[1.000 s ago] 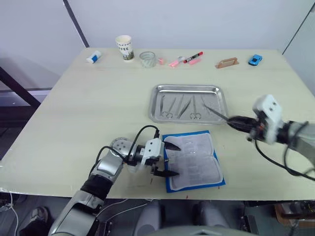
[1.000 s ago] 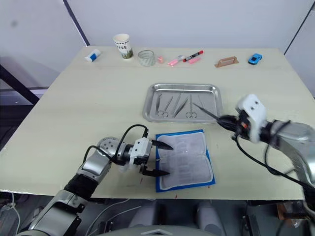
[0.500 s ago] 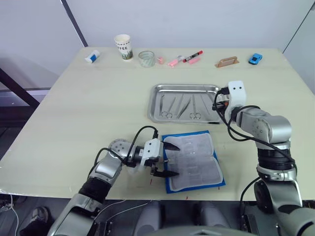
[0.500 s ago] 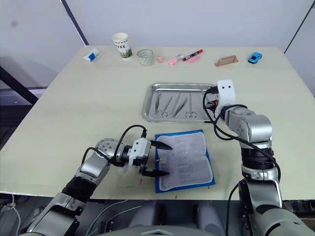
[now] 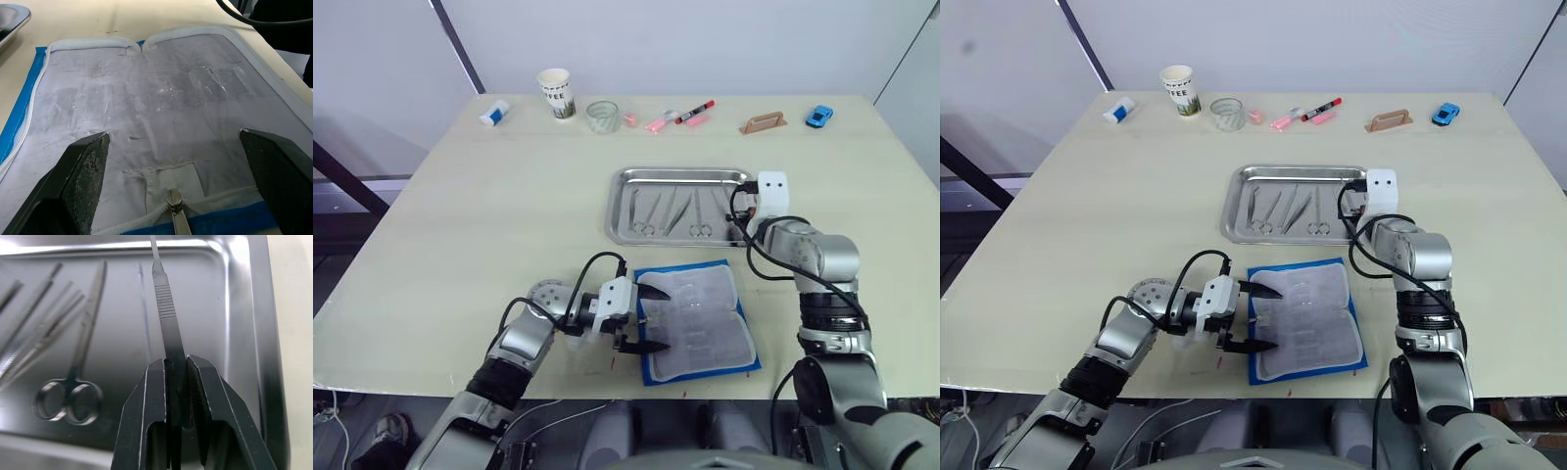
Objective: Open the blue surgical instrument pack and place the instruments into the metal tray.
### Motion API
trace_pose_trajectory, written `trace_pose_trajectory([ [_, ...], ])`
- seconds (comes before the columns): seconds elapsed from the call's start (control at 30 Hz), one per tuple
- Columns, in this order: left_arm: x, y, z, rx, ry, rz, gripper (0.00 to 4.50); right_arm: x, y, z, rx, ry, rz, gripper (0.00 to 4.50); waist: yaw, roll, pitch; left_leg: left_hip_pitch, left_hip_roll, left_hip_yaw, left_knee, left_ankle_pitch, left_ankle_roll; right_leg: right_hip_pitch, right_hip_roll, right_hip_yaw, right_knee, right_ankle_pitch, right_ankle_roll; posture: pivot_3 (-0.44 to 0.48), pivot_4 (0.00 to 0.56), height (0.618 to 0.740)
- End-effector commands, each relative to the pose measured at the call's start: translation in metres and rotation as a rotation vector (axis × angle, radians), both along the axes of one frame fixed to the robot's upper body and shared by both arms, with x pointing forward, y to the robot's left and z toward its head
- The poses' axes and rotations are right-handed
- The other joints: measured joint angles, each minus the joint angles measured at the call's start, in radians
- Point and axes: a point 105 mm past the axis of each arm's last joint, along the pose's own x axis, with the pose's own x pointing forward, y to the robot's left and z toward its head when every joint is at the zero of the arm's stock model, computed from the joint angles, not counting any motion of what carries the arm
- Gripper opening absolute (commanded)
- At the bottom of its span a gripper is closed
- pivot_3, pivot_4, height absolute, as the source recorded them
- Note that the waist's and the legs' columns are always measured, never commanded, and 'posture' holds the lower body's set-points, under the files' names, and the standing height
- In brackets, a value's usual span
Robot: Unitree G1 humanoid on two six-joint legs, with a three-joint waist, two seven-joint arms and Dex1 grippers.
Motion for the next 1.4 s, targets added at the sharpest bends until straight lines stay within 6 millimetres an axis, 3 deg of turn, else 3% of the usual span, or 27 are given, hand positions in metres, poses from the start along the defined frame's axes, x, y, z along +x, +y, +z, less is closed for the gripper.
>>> trace_pose_trajectory([
  [0.03,-0.012,0.006,-0.030,0.083,0.104,0.015,4.50,0.007,0.001,0.018,0.006,-0.073,-0.013,0.06,0.000,0.000,0.000,0.000,0.000,0.000,0.000,0.000,0.000,0.000,0.000,0.000,0.000,0.000,0.000,0.000,0.150,0.740],
  [0.3,-0.013,0.007,-0.031,0.084,0.106,0.016,4.50,0.009,0.003,0.015,0.014,-0.068,-0.006,0.06,-0.001,0.001,0.000,0.000,0.000,0.000,0.000,0.000,0.000,0.000,0.000,0.000,0.000,0.000,0.000,0.000,0.150,0.740],
  [0.37,-0.013,0.007,-0.031,0.084,0.106,0.016,4.50,0.008,0.003,0.015,0.012,-0.067,-0.004,1.09,-0.002,0.001,0.000,0.000,0.000,0.000,0.000,0.000,0.000,0.000,0.000,0.000,0.000,0.000,0.000,0.000,0.150,0.740],
  [0.4,-0.013,0.007,-0.031,0.083,0.106,0.017,4.50,0.008,0.002,0.015,0.010,-0.068,-0.005,1.30,-0.002,0.001,0.000,0.000,0.000,0.000,0.000,0.000,0.000,0.000,0.000,0.000,0.000,0.000,0.000,0.000,0.150,0.740],
  [0.47,-0.013,0.007,-0.030,0.077,0.108,0.021,4.50,0.008,0.002,0.017,0.007,-0.073,0.003,2.16,-0.003,0.001,0.000,0.000,0.000,0.000,0.000,0.000,0.000,0.000,0.000,0.000,0.000,0.000,0.000,0.000,0.150,0.740],
  [0.63,-0.012,0.006,-0.026,0.054,0.104,0.028,4.50,0.004,0.004,0.024,0.004,-0.113,0.038,2.16,-0.004,0.001,0.000,0.000,0.000,0.000,0.000,0.000,0.000,0.000,0.000,0.000,0.000,0.000,0.000,0.000,0.150,0.740],
  [0.8,-0.011,0.006,-0.007,-0.040,0.083,0.054,4.50,-0.013,0.017,0.057,0.023,-0.331,0.216,2.16,-0.017,0.001,0.001,-0.002,0.001,-0.002,-0.001,0.000,0.000,-0.001,0.000,-0.001,-0.001,0.000,0.000,0.000,0.150,0.740],
  [0.97,-0.007,0.011,0.032,-0.217,0.029,0.120,4.50,-0.059,0.027,0.090,0.153,-0.648,0.495,2.16,-0.021,-0.001,0.005,-0.006,0.002,-0.003,-0.001,0.000,0.000,-0.004,0.000,-0.003,-0.003,0.000,0.000,0.000,0.150,0.740],
  [1.2,-0.002,0.030,0.072,-0.417,0.097,0.300,4.50,-0.098,0.012,0.076,0.175,-0.621,0.777,2.16,-0.019,-0.012,0.017,-0.006,0.002,-0.004,0.000,0.000,0.000,-0.003,-0.003,-0.004,-0.003,0.000,0.001,0.000,0.150,0.740],
  [1.3,-0.003,0.047,0.079,-0.441,0.154,0.365,4.50,-0.111,0.002,0.065,0.118,-0.589,0.872,2.91,-0.017,-0.013,0.020,-0.006,0.002,-0.006,0.000,0.000,0.000,-0.003,-0.003,-0.005,-0.002,0.000,0.001,0.000,0.150,0.740],
  [1.33,-0.004,0.052,0.080,-0.443,0.166,0.382,4.50,-0.115,-0.001,0.062,0.103,-0.575,0.902,3.43,-0.017,-0.013,0.020,-0.006,0.002,-0.006,0.000,0.000,0.000,-0.003,-0.003,-0.005,-0.003,0.000,0.001,0.000,0.150,0.740],
  [1.4,-0.006,0.065,0.079,-0.437,0.185,0.434,4.50,-0.126,-0.010,0.054,0.090,-0.545,0.946,4.05,-0.015,-0.014,0.021,-0.006,0.002,-0.006,0.000,0.000,0.000,-0.003,-0.003,-0.006,-0.003,0.000,0.001,0.000,0.150,0.740],
])
